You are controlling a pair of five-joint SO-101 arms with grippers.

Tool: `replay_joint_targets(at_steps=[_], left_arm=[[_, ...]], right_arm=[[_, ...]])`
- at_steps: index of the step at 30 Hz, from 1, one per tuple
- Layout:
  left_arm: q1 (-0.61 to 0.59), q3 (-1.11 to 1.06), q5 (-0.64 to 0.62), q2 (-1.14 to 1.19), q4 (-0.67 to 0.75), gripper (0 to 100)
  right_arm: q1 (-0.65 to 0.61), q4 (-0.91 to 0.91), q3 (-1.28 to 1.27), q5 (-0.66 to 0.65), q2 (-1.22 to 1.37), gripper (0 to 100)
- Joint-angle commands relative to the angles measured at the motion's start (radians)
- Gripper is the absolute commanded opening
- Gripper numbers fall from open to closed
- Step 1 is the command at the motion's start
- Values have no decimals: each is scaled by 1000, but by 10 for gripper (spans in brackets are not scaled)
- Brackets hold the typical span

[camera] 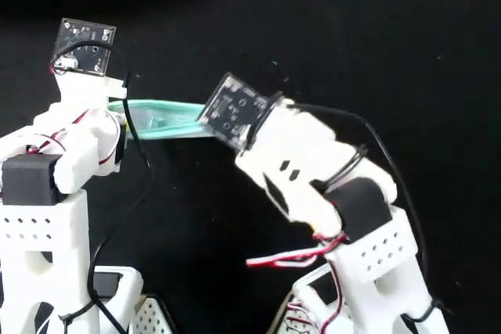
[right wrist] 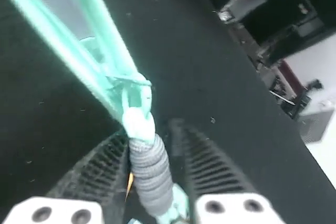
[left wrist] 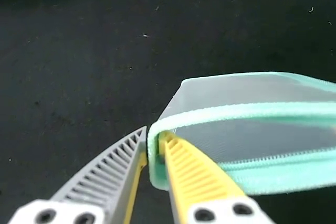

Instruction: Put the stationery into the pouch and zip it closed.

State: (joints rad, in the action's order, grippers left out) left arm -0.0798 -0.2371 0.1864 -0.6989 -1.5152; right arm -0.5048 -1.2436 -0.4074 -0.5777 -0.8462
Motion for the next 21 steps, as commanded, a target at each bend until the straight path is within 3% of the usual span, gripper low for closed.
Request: replay_joint_targets(at_steps=[1, 8, 11, 15, 21], left_arm=[[-10, -47, -3, 8, -9, 30], [-7, -107, -3, 8, 17, 30], [-7, -107, -3, 8, 18, 30], [-7, -108, -3, 8, 20, 30], [-5, -105, -3, 8, 20, 30]], right_arm=[[-23, -107, 124, -3, -5, 220], [-12, -295, 522, 227, -64, 101], [92, -376, 608, 288, -58, 93], [244, -411, 524, 290, -54, 93], [262, -281, 193, 298, -53, 122]])
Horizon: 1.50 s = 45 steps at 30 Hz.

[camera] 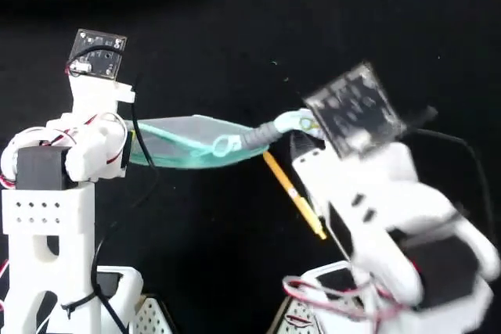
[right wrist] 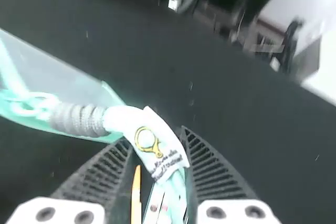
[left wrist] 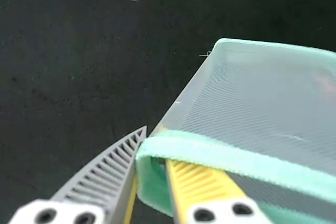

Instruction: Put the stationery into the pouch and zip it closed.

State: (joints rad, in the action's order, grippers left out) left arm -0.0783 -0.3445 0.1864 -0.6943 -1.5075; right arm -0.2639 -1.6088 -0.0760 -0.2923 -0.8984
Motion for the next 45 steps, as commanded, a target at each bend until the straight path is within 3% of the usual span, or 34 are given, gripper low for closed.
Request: replay_joint_targets(at_steps=[1, 5, 11, 15, 18, 23, 29, 35, 45], left_arm=[[-7, -1, -3, 3, 12, 30], [-16, -21, -3, 3, 12, 30], [-13, -58, -3, 3, 12, 30], [-16, -58, -3, 3, 12, 30], [-18, -59, -3, 3, 12, 30], [-33, -59, -3, 3, 9, 30], [-117, -58, -3, 3, 12, 30], [-119, -58, -3, 3, 12, 30], [-124, -59, 0, 3, 12, 30]], right_arm=[[26, 127, -197, 12, -1, 149], [98, 328, -414, 5, 1, 228], [124, 592, -779, 3, 27, 139], [189, 721, -915, -35, 96, 141], [224, 763, -931, -75, 156, 141], [157, 766, -937, -138, 271, 141], [103, 816, -906, -133, 417, 139], [97, 858, -865, -137, 565, 138], [-18, 858, -760, -137, 760, 137]])
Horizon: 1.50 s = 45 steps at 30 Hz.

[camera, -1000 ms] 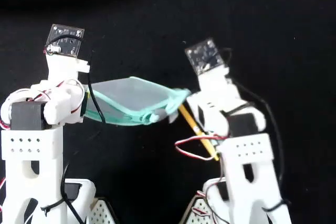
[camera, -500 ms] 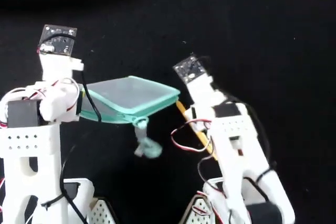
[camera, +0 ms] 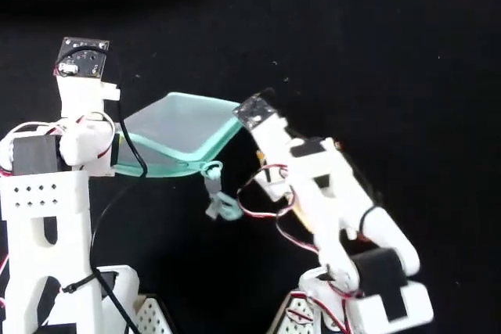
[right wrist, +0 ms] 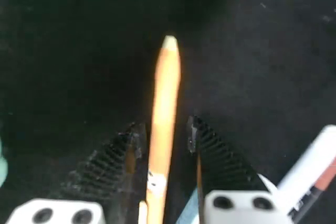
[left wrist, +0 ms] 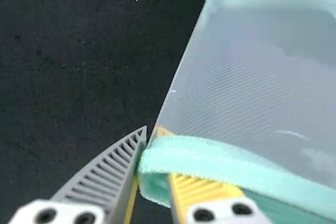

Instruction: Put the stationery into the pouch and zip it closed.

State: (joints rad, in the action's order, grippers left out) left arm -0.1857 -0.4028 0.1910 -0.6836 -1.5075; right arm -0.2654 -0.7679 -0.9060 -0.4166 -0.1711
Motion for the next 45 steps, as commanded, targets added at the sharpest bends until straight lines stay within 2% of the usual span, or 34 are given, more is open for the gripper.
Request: replay_joint_targets(at_steps=[1, 3, 6, 11, 16, 21, 26, 34, 39, 43, 45], left_arm=[[-16, -1, -5, -8, 12, 30], [-16, -1, -5, -8, 12, 30], [-15, -1, -5, -8, 12, 30], [-18, -1, -3, -8, 12, 30], [-16, -1, -3, -8, 12, 30], [-13, -1, -3, -8, 12, 30], [-13, -1, -3, -8, 12, 30], [-13, -1, -2, -5, 12, 30], [-18, -1, -2, -3, 14, 30], [-19, -28, 0, -6, 52, 30], [-19, -56, 0, -6, 78, 30]], right_arm=[[-17, 12, 85, -12, 51, 137], [-17, 8, 105, -11, 76, 116], [-15, 5, 116, -11, 82, 8], [49, 0, 94, -3, -5, 12], [127, -14, -25, 29, -209, 12], [126, -100, -150, 23, -386, 12], [130, -176, -171, 23, -470, 12], [112, -189, -168, 31, -702, 12], [74, -244, -219, 25, -687, 12], [77, -247, -237, 23, -581, 16], [77, -241, -222, 23, -504, 51]])
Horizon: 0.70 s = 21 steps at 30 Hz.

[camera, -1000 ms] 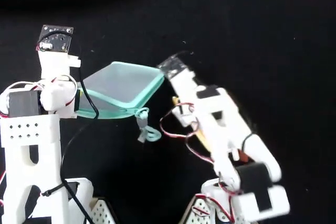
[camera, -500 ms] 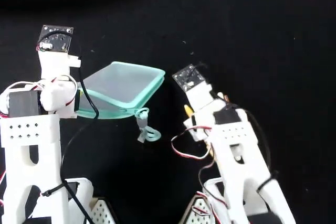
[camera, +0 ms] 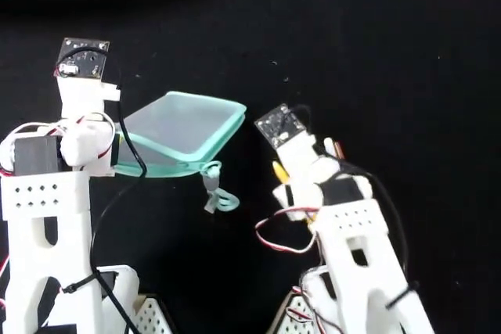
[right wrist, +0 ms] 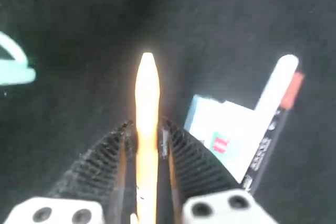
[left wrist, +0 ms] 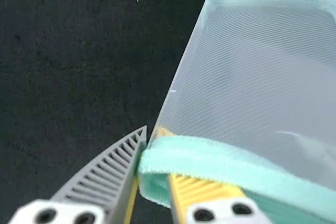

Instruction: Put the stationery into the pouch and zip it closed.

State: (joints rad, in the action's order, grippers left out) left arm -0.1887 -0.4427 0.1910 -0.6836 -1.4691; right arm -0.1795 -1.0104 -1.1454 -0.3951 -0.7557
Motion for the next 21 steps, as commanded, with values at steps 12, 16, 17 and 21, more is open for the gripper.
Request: replay_joint_targets(at_steps=[12, 16, 17, 21], left_arm=[[-18, -41, 0, -8, 69, 30], [-18, -41, 0, -8, 69, 30], [-18, -41, 0, -8, 69, 30], [-18, -41, 0, -8, 68, 30]], right_arm=[[-38, -3, 312, 2, 496, 123], [-71, 5, 375, 9, 561, 123], [-71, 5, 389, 9, 579, 123], [-68, 5, 443, 9, 668, 121]])
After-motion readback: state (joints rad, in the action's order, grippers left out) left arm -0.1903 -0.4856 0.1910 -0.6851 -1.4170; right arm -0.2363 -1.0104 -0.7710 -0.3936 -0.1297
